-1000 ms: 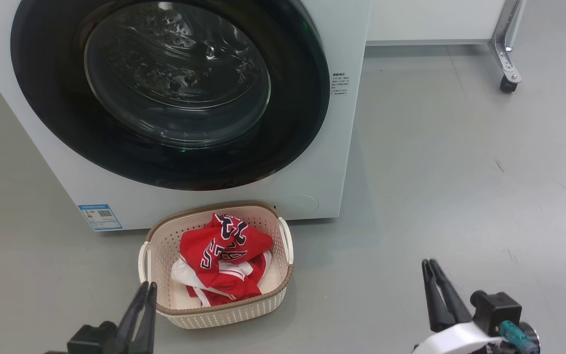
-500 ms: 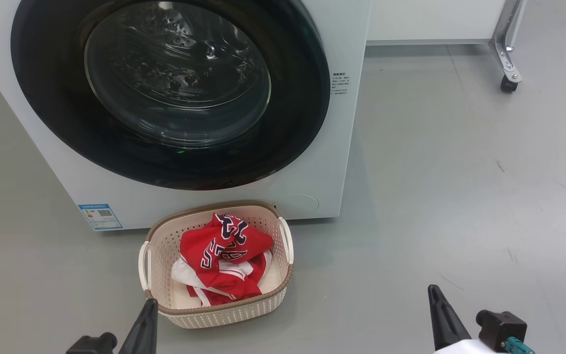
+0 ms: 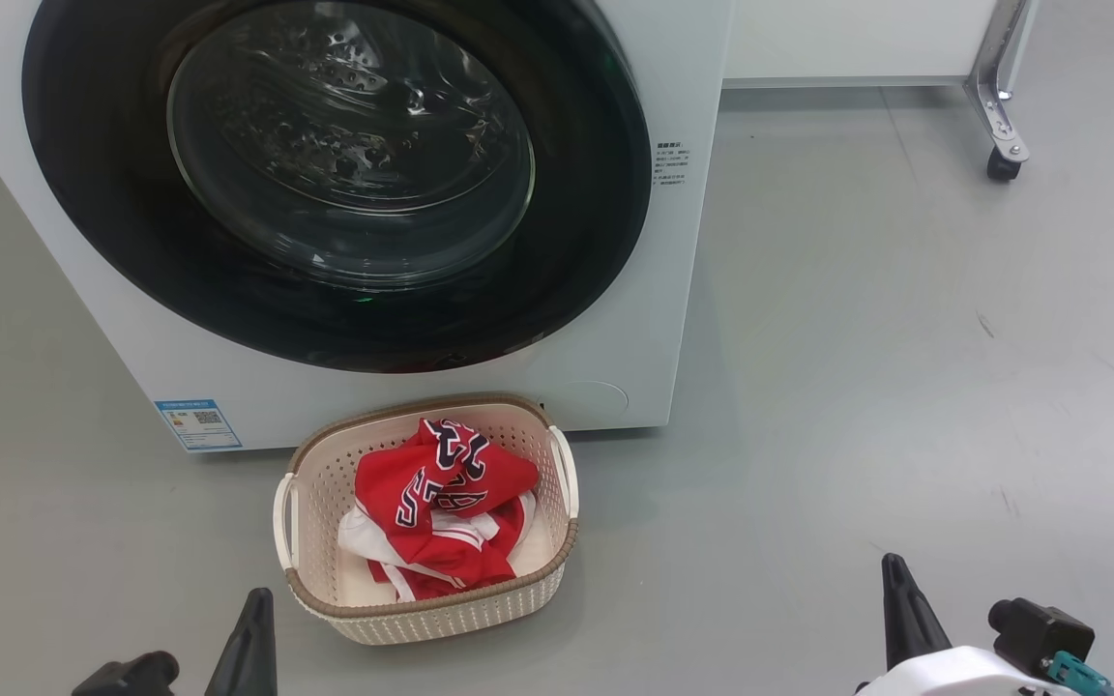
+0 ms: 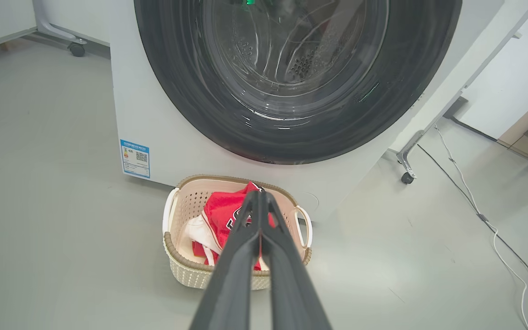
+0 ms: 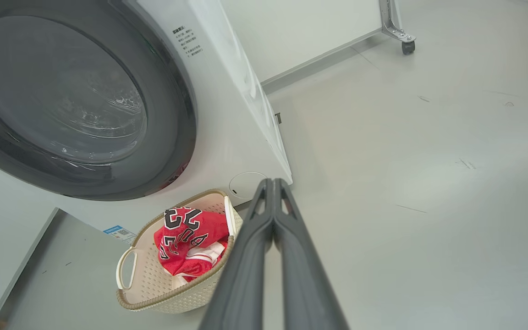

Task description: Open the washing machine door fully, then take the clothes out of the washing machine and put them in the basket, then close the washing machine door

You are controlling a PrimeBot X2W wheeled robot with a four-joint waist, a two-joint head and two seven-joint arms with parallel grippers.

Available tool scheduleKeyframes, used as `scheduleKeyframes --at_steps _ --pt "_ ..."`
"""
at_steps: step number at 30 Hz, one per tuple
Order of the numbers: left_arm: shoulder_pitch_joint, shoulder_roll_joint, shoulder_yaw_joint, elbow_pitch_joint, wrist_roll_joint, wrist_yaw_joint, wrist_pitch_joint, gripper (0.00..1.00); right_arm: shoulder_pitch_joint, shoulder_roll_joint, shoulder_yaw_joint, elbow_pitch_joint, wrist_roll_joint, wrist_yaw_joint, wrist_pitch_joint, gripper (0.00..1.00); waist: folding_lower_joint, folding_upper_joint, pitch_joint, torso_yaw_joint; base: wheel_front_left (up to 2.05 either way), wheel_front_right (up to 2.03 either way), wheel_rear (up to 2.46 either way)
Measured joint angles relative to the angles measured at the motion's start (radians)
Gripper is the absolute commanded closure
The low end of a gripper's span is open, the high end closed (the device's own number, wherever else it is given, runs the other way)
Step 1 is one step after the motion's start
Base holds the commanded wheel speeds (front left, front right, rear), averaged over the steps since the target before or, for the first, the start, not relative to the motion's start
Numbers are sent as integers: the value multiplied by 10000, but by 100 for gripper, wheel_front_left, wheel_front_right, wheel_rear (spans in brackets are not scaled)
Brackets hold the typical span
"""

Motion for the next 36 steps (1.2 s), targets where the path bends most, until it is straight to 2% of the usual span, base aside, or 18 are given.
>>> scheduleKeyframes --at_steps 36 --pt "-896 92 713 562 -4805 -372 838 100 -716 -307 -1053 -10 4782 355 1062 100 0 0 14 35 0 0 0"
